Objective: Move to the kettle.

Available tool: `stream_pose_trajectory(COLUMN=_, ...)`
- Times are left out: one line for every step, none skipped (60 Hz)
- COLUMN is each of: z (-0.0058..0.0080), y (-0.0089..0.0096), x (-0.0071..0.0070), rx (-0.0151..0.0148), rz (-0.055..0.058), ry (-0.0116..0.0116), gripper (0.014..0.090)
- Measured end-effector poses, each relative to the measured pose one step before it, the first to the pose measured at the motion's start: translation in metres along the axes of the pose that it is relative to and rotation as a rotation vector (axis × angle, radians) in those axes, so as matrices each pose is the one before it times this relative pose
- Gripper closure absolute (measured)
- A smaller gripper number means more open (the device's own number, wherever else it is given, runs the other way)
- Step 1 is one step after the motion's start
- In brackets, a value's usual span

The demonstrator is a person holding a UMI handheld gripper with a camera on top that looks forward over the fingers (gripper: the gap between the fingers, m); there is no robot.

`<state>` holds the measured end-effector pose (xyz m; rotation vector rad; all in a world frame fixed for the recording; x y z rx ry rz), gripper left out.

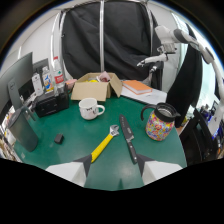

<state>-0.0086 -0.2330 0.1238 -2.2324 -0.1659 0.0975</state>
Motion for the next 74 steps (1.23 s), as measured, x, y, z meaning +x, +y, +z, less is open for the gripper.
stream_pose_trajectory(z=-0.00030, y=0.00017, x=0.00010, rx=0.00021, rz=-0.0007, ry=0.00035, gripper=0.0193)
stream_pose_trajectory(z=-0.00061, y=0.00040, x=0.00024, rx=-0.00004, rz=-0.0003, ry=0.00028, gripper=0.0195)
stream_pose_trajectory(z=-0.00106, y=0.00082, x=0.00036, rx=-0.00017, rz=-0.0002, ry=0.00044, gripper=0.0194)
stream_pose_trajectory(z=-0.00135, y=0.00106, x=0.00022, rx=-0.00016, rz=0.0000, ry=-0.00042, gripper=0.0191)
stream_pose_trajectory(z=-0.00153, y=0.00133, x=0.00039, rx=-0.00011, rz=0.0002, ry=-0.00136, gripper=0.0192)
stream_pose_trajectory(z=-0.00174, y=0.00137, x=0.00022, rx=-0.00027, rz=0.0009, ry=-0.00150, gripper=0.0195)
stream_pose_trajectory(z=-0.00211, y=0.00103, x=-0.00070, rx=-0.00156, rz=0.0016, ry=-0.00070, gripper=0.0194)
stream_pose_trajectory(z=0.00030, y=0.00226, x=0.00176, rx=-0.00003, rz=0.0003, ry=-0.00087, gripper=0.0194)
stream_pose_trajectory(z=-0.00219, y=0.00160, x=0.00078, rx=-0.00178, rz=0.0001, ry=-0.00235, gripper=0.0195)
stream_pose_trajectory(z=-0.00235, y=0.00195, x=0.00088, rx=-0.00173, rz=0.0003, ry=-0.00228, gripper=0.0193)
stream_pose_trajectory(z=-0.00221, y=0.00221, x=0.00112, rx=-0.00238, rz=0.0006, ry=-0.00178, gripper=0.0195)
stream_pose_trajectory(z=-0.00213, y=0.00236, x=0.00136, rx=-0.00181, rz=0.0013, ry=-0.00087, gripper=0.0193)
stream_pose_trajectory(z=-0.00211, y=0.00203, x=0.00186, rx=-0.00152, rz=0.0017, ry=-0.00033, gripper=0.0194)
stream_pose_trajectory(z=-0.00226, y=0.00201, x=0.00193, rx=-0.00125, rz=0.0014, ry=-0.00029, gripper=0.0195)
stream_pose_trajectory(z=-0.00216, y=0.00177, x=0.00191, rx=-0.00111, rz=0.0005, ry=-0.00077, gripper=0.0193)
stream_pose_trajectory(z=-0.00232, y=0.00201, x=0.00243, rx=-0.00074, rz=-0.0006, ry=-0.00092, gripper=0.0193)
stream_pose_trajectory(z=-0.00219, y=0.00183, x=0.00308, rx=-0.00087, rz=-0.0007, ry=0.00080, gripper=0.0190)
stream_pose_trajectory(z=-0.00223, y=0.00194, x=0.00383, rx=-0.00096, rz=0.0000, ry=0.00221, gripper=0.0193)
stream_pose_trajectory(z=-0.00225, y=0.00196, x=0.00388, rx=-0.00056, rz=0.0014, ry=0.00303, gripper=0.0191)
stream_pose_trajectory(z=-0.00200, y=0.00141, x=0.00400, rx=0.00052, rz=0.0025, ry=0.00281, gripper=0.0193)
stream_pose_trajectory(z=-0.00170, y=0.00124, x=0.00431, rx=0.00127, rz=0.0022, ry=0.00266, gripper=0.0191)
stream_pose_trajectory(z=-0.00145, y=0.00123, x=0.00449, rx=0.00173, rz=0.0012, ry=0.00284, gripper=0.0189)
stream_pose_trajectory(z=-0.00100, y=0.00126, x=0.00490, rx=0.00150, rz=0.0014, ry=0.00340, gripper=0.0188)
stream_pose_trajectory(z=-0.00057, y=0.00121, x=0.00527, rx=0.00072, rz=0.0006, ry=0.00524, gripper=0.0188)
stream_pose_trajectory(z=-0.00029, y=0.00119, x=0.00576, rx=0.00011, rz=0.0000, ry=0.00656, gripper=0.0189)
stream_pose_trajectory(z=0.00013, y=0.00077, x=0.00645, rx=0.00022, rz=-0.0008, ry=0.00759, gripper=0.0191)
stream_pose_trajectory(z=0.00057, y=0.00064, x=0.00696, rx=0.00073, rz=-0.0020, ry=0.00866, gripper=0.0191)
stream_pose_trajectory(z=0.00061, y=0.00049, x=0.00678, rx=0.00109, rz=-0.0022, ry=0.00911, gripper=0.0192)
stream_pose_trajectory(z=0.00107, y=-0.00002, x=0.00706, rx=0.00106, rz=-0.0023, ry=0.00915, gripper=0.0191)
stream_pose_trajectory(z=0.00190, y=0.00057, x=0.00713, rx=0.00183, rz=-0.0020, ry=0.00895, gripper=0.0193)
stream_pose_trajectory(z=0.00211, y=-0.00041, x=0.00722, rx=0.00124, rz=-0.0018, ry=0.01006, gripper=0.0193)
stream_pose_trajectory(z=0.00234, y=-0.00092, x=0.00724, rx=0.00166, rz=-0.0014, ry=0.01112, gripper=0.0192)
stream_pose_trajectory(z=0.00281, y=-0.00104, x=0.00703, rx=0.00206, rz=-0.0016, ry=0.01135, gripper=0.0191)
stream_pose_trajectory(z=0.00287, y=-0.00192, x=0.00739, rx=0.00282, rz=-0.0019, ry=0.01073, gripper=0.0191)
stream_pose_trajectory(z=0.00332, y=-0.00187, x=0.00648, rx=0.00328, rz=-0.0015, ry=0.00927, gripper=0.0190)
stream_pose_trajectory(z=0.00366, y=-0.00224, x=0.00566, rx=0.00422, rz=-0.0007, ry=0.00714, gripper=0.0193)
stream_pose_trajectory(z=0.00427, y=-0.00268, x=0.00488, rx=0.00493, rz=-0.0008, ry=0.00614, gripper=0.0196)
stream_pose_trajectory(z=0.00456, y=-0.00259, x=0.00484, rx=0.00509, rz=-0.0004, ry=0.00664, gripper=0.0194)
stream_pose_trajectory(z=0.00469, y=-0.00293, x=0.00497, rx=0.00488, rz=-0.0006, ry=0.00725, gripper=0.0194)
stream_pose_trajectory(z=0.00468, y=-0.00302, x=0.00434, rx=0.00456, rz=0.0005, ry=0.00585, gripper=0.0194)
stream_pose_trajectory(z=0.00515, y=-0.00278, x=0.00383, rx=0.00408, rz=0.0008, ry=0.00377, gripper=0.0193)
stream_pose_trajectory(z=0.00535, y=-0.00259, x=0.00300, rx=0.00389, rz=0.0011, ry=0.00160, gripper=0.0192)
stream_pose_trajectory(z=0.00521, y=-0.00283, x=0.00271, rx=0.00339, rz=0.0010, ry=0.00133, gripper=0.0194)
stream_pose_trajectory(z=0.00514, y=-0.00274, x=0.00245, rx=0.00435, rz=0.0024, ry=0.00206, gripper=0.0196)
stream_pose_trajectory(z=0.00543, y=-0.00258, x=0.00255, rx=0.00334, rz=0.0034, ry=0.00237, gripper=0.0197)
stream_pose_trajectory(z=0.00572, y=-0.00223, x=0.00242, rx=0.00198, rz=0.0032, ry=0.00165, gripper=0.0198)
stream_pose_trajectory(z=0.00556, y=-0.00160, x=0.00188, rx=0.00093, rz=0.0019, ry=0.00243, gripper=0.0197)
stream_pose_trajectory(z=0.00555, y=-0.00174, x=0.00238, rx=0.00070, rz=0.0010, ry=0.00313, gripper=0.0197)
stream_pose_trajectory(z=0.00547, y=-0.00226, x=0.00176, rx=0.00208, rz=0.0019, ry=0.00373, gripper=0.0199)
stream_pose_trajectory(z=0.00511, y=-0.00220, x=0.00176, rx=0.00292, rz=0.0018, ry=0.00330, gripper=0.0198)
stream_pose_trajectory(z=0.00509, y=-0.00188, x=0.00139, rx=0.00250, rz=0.0011, ry=0.00219, gripper=0.0196)
stream_pose_trajectory(z=0.00511, y=-0.00159, x=0.00109, rx=0.00151, rz=0.0009, ry=0.00118, gripper=0.0198)
stream_pose_trajectory(z=0.00442, y=-0.00132, x=0.00065, rx=0.00124, rz=0.0000, ry=0.00015, gripper=0.0197)
stream_pose_trajectory(z=0.00426, y=-0.00098, x=0.00028, rx=0.00142, rz=0.0000, ry=-0.00090, gripper=0.0195)
stream_pose_trajectory(z=0.00427, y=-0.00070, x=-0.00010, rx=-0.00015, rz=-0.0007, ry=-0.00139, gripper=0.0195)
stream_pose_trajectory(z=0.00388, y=-0.00031, x=0.00010, rx=-0.00250, rz=-0.0006, ry=-0.00209, gripper=0.0198)
stream_pose_trajectory(z=0.00401, y=0.00006, x=-0.00013, rx=-0.00330, rz=-0.0012, ry=-0.00180, gripper=0.0198)
stream_pose_trajectory(z=0.00326, y=-0.00024, x=-0.00062, rx=-0.00398, rz=-0.0004, ry=-0.00292, gripper=0.0193)
stream_pose_trajectory(z=0.00296, y=0.00006, x=-0.00039, rx=-0.00238, rz=-0.0011, ry=-0.00199, gripper=0.0195)
stream_pose_trajectory(z=0.00250, y=0.00001, x=-0.00006, rx=-0.00121, rz=-0.0008, ry=-0.00203, gripper=0.0195)
stream_pose_trajectory(z=0.00210, y=0.00012, x=0.00005, rx=-0.00081, rz=-0.0008, ry=-0.00082, gripper=0.0193)
stream_pose_trajectory(z=0.00193, y=0.00060, x=0.00033, rx=-0.00173, rz=-0.0009, ry=0.00088, gripper=0.0194)
stream_pose_trajectory(z=0.00197, y=0.00064, x=0.00020, rx=-0.00263, rz=0.0001, ry=0.00175, gripper=0.0192)
stream_pose_trajectory(z=0.00173, y=0.00067, x=-0.00021, rx=-0.00243, rz=0.0001, ry=0.00051, gripper=0.0193)
stream_pose_trajectory(z=0.00148, y=0.00055, x=-0.00027, rx=-0.00200, rz=0.0002, ry=-0.00067, gripper=0.0193)
stream_pose_trajectory(z=0.00218, y=-0.00016, x=-0.00137, rx=-0.00126, rz=0.0011, ry=-0.00002, gripper=0.0192)
stream_pose_trajectory(z=0.00079, y=0.00040, x=-0.00002, rx=-0.00126, rz=0.0019, ry=-0.00151, gripper=0.0191)
stream_pose_trajectory(z=0.00043, y=0.00086, x=-0.00023, rx=-0.00224, rz=0.0025, ry=-0.00325, gripper=0.0192)
stream_pose_trajectory(z=0.00043, y=0.00042, x=-0.00041, rx=-0.00215, rz=0.0019, ry=-0.00116, gripper=0.0193)
stream_pose_trajectory(z=0.00026, y=0.00044, x=-0.00020, rx=-0.00178, rz=0.0017, ry=-0.00107, gripper=0.0191)
stream_pose_trajectory(z=0.00008, y=0.00044, x=-0.00018, rx=-0.00206, rz=0.0017, ry=-0.00110, gripper=0.0190)
stream_pose_trajectory(z=0.00031, y=0.00020, x=-0.00026, rx=-0.00148, rz=0.0010, ry=-0.00107, gripper=0.0192)
stream_pose_trajectory(z=-0.00013, y=0.00029, x=-0.00021, rx=-0.00119, rz=0.0013, ry=-0.00145, gripper=0.0191)
stream_pose_trajectory(z=-0.00008, y=0.00004, x=-0.00031, rx=-0.00064, rz=0.0013, ry=-0.00115, gripper=0.0190)
